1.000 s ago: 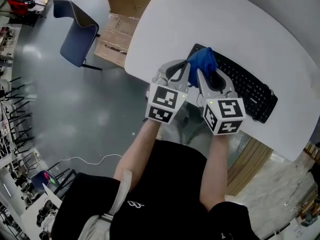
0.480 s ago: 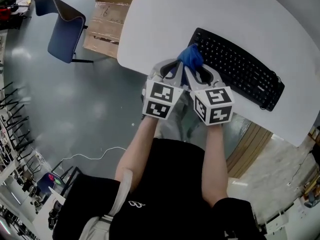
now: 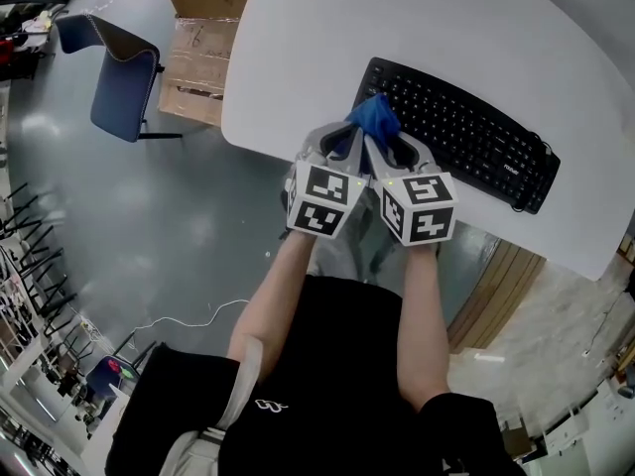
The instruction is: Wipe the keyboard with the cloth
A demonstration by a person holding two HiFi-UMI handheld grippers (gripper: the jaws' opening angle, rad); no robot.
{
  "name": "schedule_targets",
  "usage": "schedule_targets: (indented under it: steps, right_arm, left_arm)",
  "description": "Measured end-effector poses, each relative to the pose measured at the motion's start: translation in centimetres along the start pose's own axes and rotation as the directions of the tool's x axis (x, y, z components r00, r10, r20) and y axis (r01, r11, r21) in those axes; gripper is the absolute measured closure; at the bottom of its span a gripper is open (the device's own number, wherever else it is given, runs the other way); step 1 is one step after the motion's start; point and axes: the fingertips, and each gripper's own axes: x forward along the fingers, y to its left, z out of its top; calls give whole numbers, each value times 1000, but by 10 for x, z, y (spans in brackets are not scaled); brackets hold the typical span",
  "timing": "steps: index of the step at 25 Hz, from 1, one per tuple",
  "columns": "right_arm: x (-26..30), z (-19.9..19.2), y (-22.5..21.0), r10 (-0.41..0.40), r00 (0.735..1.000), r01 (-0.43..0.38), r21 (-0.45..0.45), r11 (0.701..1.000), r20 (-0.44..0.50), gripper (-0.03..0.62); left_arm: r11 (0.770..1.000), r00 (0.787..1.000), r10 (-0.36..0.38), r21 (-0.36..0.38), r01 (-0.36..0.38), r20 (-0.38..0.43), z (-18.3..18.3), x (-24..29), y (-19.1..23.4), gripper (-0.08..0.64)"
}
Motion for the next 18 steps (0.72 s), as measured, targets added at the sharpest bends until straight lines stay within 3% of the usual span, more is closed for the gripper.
schedule_targets:
  steps: [18]
  right_arm:
    - [-13, -1, -24, -25, 1000, 24, 55, 998, 11, 497]
  left_arm:
    - [998, 999, -28, 49, 30, -41, 11, 17, -21, 565]
